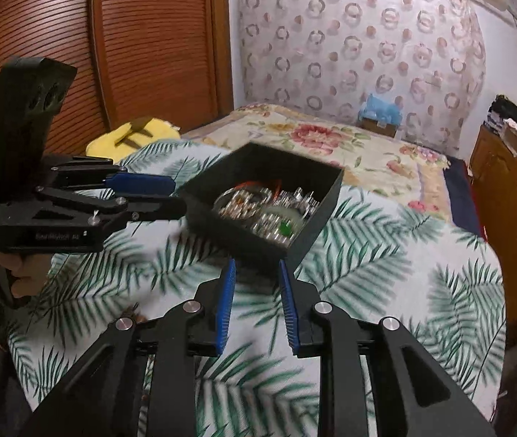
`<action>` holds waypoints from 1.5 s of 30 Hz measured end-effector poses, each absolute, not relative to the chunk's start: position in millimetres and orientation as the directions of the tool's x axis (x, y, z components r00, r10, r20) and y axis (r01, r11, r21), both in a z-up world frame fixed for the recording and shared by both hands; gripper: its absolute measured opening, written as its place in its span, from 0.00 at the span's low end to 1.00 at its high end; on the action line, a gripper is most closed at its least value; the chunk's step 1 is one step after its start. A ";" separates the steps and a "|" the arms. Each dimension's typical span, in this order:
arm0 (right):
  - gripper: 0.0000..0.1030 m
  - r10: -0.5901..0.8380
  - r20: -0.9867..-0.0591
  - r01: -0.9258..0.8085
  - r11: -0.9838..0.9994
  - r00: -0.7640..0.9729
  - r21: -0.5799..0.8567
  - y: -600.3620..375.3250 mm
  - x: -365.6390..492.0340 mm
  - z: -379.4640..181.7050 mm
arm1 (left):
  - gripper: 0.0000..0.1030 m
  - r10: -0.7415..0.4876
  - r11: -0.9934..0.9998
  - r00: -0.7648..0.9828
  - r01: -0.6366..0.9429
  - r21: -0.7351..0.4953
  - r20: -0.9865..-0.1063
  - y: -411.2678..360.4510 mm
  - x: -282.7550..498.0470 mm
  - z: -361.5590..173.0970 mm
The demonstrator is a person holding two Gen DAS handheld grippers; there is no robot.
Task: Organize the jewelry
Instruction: 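Move both open tools back to the wooden bead bracelet, then grasp the wooden bead bracelet with the left tool while the right tool grasps its gold ring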
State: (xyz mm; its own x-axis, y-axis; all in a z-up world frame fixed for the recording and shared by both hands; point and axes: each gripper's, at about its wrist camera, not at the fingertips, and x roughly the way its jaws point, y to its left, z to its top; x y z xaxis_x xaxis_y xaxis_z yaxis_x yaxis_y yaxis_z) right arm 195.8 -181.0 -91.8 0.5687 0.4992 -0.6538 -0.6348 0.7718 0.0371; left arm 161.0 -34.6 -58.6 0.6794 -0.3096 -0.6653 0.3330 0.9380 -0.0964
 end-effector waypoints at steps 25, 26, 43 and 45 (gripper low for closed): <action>0.26 0.521 -0.702 -0.665 0.741 0.486 0.090 -172.7 142.8 -118.5 | 0.22 -0.290 0.916 0.569 0.399 -0.050 -0.770 -54.8 99.7 -112.5; 0.26 0.522 -0.703 -0.668 0.739 0.482 0.091 -171.8 141.2 -118.9 | 0.18 -0.297 0.913 0.567 0.405 -0.054 -0.768 -55.7 99.2 -113.1; 0.14 0.479 -0.778 -0.714 0.698 0.407 0.057 -142.3 127.5 -139.3 | 0.18 -0.326 0.911 0.568 0.403 -0.091 -0.756 -49.6 99.5 -111.5; 0.14 0.456 -0.784 -0.707 0.707 0.421 0.032 -140.3 128.3 -139.4 | 0.18 -0.333 0.908 0.566 0.407 -0.095 -0.754 -49.7 98.5 -111.2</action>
State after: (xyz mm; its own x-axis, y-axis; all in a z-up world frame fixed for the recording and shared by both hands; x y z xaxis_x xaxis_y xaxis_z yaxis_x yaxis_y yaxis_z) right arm 128.3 -140.3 -139.4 0.4208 0.4563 -0.7840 -0.7069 0.7066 0.0318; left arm 98.5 -49.7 -111.2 0.5661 -0.3327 -0.7542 0.4069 0.9085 -0.0953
